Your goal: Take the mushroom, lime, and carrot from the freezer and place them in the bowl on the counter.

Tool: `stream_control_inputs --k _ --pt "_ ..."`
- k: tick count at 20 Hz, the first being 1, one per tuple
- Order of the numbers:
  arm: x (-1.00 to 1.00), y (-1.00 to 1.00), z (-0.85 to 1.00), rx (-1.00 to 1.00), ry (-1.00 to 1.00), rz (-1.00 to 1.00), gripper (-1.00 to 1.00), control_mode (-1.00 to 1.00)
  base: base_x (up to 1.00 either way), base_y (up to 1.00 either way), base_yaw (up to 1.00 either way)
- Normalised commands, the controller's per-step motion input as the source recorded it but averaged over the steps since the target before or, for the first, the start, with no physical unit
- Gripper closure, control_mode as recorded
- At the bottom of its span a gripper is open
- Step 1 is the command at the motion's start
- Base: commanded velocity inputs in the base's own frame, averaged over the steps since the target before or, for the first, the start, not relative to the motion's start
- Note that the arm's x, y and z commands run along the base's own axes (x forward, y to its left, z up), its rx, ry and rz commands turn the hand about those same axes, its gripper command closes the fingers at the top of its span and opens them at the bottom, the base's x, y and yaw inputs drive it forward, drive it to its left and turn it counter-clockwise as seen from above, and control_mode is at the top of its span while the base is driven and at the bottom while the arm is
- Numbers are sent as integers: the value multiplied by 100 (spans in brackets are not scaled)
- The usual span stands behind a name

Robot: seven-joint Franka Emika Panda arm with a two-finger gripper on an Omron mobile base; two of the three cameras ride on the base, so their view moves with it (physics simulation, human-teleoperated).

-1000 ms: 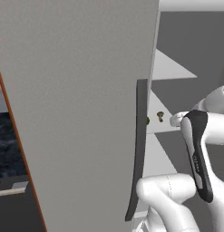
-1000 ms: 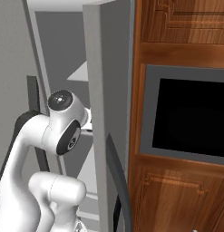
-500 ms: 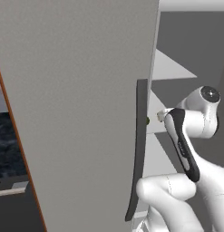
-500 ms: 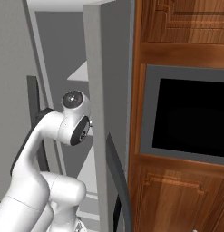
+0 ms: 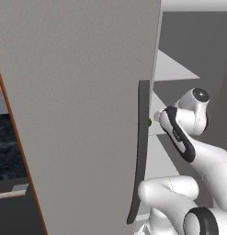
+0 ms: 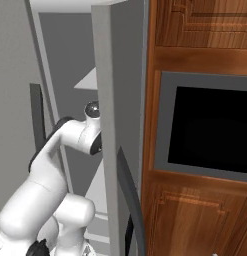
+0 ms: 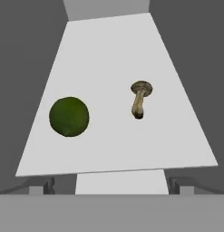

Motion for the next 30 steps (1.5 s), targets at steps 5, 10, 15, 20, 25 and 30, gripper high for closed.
stream_control_inputs --k 5,10,15,20,25,30 --pt "40 -19 -19 5 1 -2 -100 -100 0 0 0" --pt "35 -13 -22 0 0 -6 -100 -100 0 0 0" --pt "35 -2 -24 0 0 -7 -100 -100 0 0 0" --pt "39 -8 -20 0 0 -4 -100 -100 0 0 0" --pt "38 -14 -14 0 0 -1 -100 -100 0 0 0" --pt "33 -17 -11 0 0 0 -100 -100 0 0 0"
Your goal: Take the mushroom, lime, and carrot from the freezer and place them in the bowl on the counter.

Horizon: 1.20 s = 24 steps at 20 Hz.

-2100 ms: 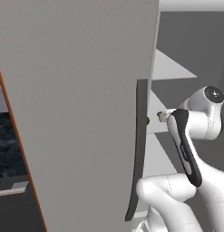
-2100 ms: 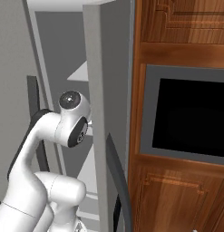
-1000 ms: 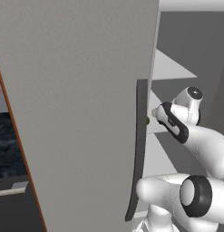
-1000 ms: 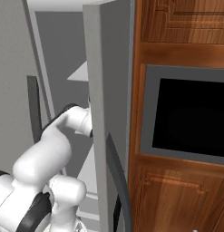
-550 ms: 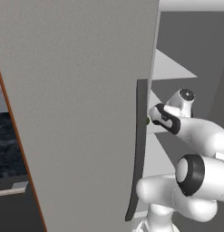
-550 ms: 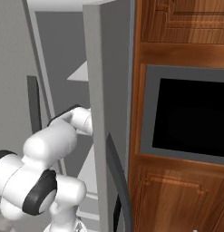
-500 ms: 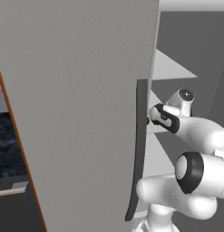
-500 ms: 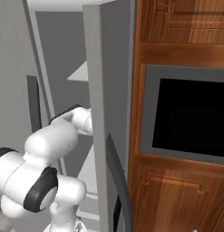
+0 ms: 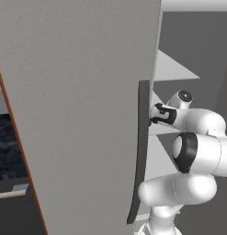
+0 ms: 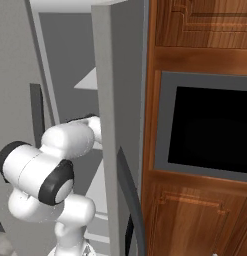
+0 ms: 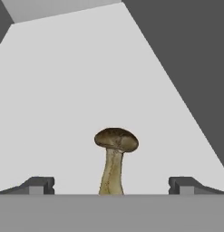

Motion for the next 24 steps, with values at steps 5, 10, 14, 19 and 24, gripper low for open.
stream_control_inputs --k 5,10,14,19,24 --pt "21 -9 -22 0 0 0 -100 -100 0 0 0" --pt "16 -1 -34 0 1 0 -100 -100 0 0 0" --pt "22 0 -34 0 0 0 100 -100 0 0 0" --pt "16 0 -31 0 0 0 100 -100 0 0 0" --pt "6 -3 -40 0 0 0 100 -100 0 0 0"
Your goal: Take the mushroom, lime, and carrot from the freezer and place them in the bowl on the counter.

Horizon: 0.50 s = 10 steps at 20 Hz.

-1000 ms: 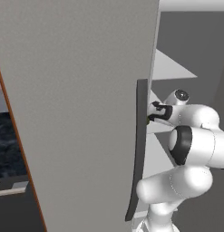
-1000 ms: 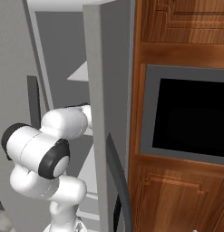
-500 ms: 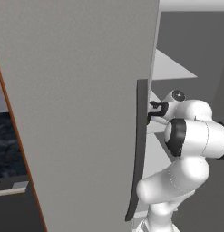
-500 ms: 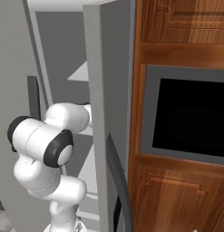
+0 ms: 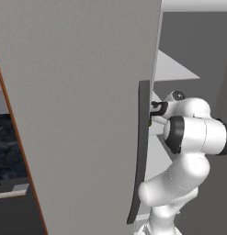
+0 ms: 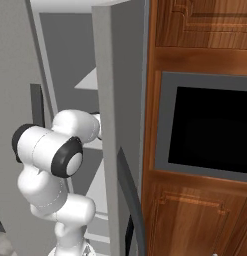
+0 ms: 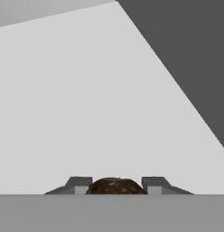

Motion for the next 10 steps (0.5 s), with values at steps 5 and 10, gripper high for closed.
stream_control_inputs --k 5,10 --pt "2 -2 -37 0 0 0 100 -100 0 0 0" --pt "-23 -6 -11 0 0 0 100 -100 0 0 0"
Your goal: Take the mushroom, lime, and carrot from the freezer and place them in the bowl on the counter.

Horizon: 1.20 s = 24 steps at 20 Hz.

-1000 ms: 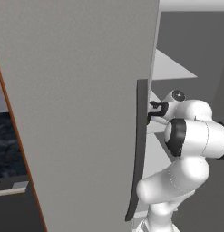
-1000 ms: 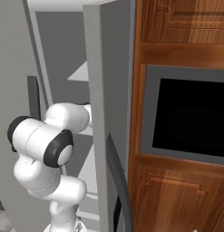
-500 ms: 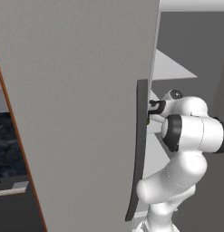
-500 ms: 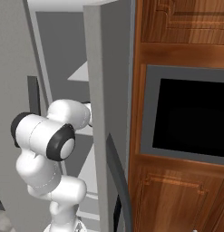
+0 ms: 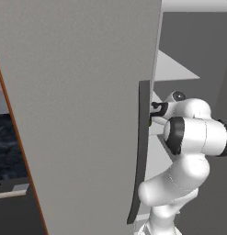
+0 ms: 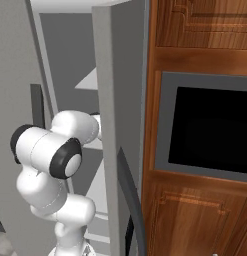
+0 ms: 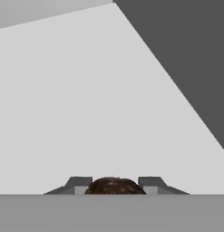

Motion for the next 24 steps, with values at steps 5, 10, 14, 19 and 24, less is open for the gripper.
stream_control_inputs --k 5,10,14,19,24 --pt "-56 -3 0 0 0 0 100 -100 0 0 0" --pt "-54 -1 19 0 0 0 100 -100 0 0 0" --pt "-38 0 44 0 2 0 100 -100 0 0 0" --pt "-41 0 58 0 5 1 100 -100 0 0 0" --pt "-47 11 48 0 0 8 100 -100 0 0 0"
